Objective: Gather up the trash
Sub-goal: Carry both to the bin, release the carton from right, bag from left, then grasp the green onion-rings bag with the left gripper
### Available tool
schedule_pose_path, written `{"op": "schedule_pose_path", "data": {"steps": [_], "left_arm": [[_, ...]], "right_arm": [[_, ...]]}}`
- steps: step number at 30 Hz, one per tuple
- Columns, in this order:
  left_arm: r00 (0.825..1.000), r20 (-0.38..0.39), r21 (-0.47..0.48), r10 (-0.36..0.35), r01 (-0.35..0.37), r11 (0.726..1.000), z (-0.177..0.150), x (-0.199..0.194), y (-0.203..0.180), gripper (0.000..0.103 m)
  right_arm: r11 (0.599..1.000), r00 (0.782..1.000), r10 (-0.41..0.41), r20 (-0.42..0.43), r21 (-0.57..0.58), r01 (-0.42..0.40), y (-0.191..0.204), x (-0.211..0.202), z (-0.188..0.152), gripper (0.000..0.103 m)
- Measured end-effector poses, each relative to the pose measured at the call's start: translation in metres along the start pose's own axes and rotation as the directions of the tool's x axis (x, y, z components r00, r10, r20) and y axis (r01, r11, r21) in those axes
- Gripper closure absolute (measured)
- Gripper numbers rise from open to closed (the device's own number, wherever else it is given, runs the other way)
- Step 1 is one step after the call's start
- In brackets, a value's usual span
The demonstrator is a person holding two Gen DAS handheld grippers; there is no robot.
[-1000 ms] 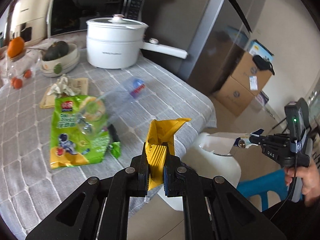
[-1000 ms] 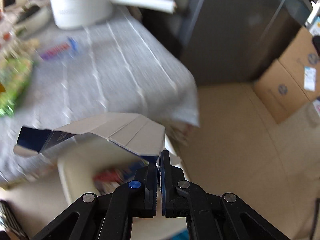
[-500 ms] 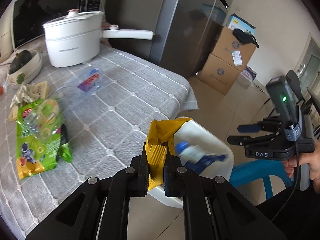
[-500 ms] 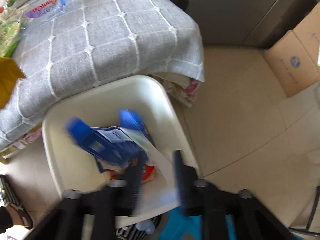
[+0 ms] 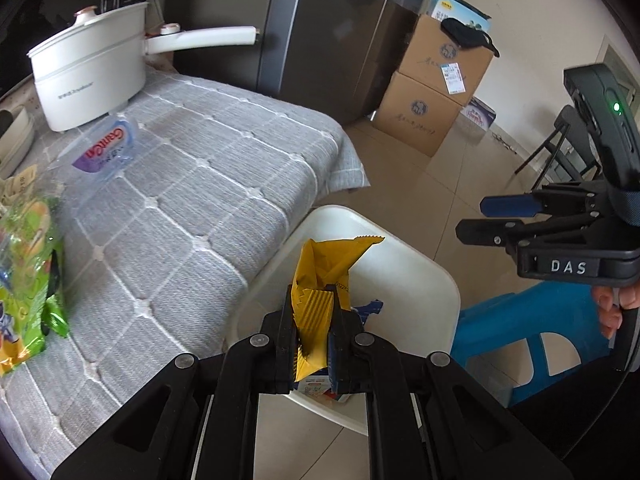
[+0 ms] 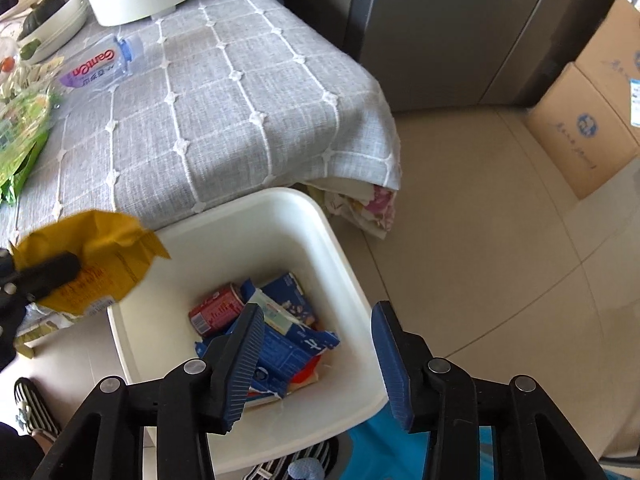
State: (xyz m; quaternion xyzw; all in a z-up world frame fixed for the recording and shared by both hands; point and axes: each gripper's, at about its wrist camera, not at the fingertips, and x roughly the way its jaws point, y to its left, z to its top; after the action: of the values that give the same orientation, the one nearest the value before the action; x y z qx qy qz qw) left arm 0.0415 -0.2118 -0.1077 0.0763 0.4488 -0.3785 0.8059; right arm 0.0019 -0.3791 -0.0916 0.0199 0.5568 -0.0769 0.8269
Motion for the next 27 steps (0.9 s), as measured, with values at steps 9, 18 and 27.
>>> {"op": "schedule_pose_path", "data": {"steps": [9, 18, 27], "left_arm": [[1.0, -0.02, 0.025, -0.015, 0.016, 1.0, 0.001, 0.014, -0.005, 0.073], [0.999, 0.03, -0.025, 0.034, -0.034, 0.999, 0.001, -0.013, 0.014, 0.034], [0.985, 0.079, -0.08, 0.153, -0.146, 0.986, -0.007, -0.055, 0.054, 0.017]], "right_arm": [[1.0, 1.0, -0.012, 0.013, 0.026, 0.011, -0.01, -0.002, 0.002, 0.05], [1.0, 1.0, -0.017, 0.022, 0.027, 0.017, -0.009, -0.004, 0.001, 0.044], [1.0, 0.999, -0.01, 0.048, 0.018, 0.009, 0.006, -0.009, 0.009, 0.038]]}}
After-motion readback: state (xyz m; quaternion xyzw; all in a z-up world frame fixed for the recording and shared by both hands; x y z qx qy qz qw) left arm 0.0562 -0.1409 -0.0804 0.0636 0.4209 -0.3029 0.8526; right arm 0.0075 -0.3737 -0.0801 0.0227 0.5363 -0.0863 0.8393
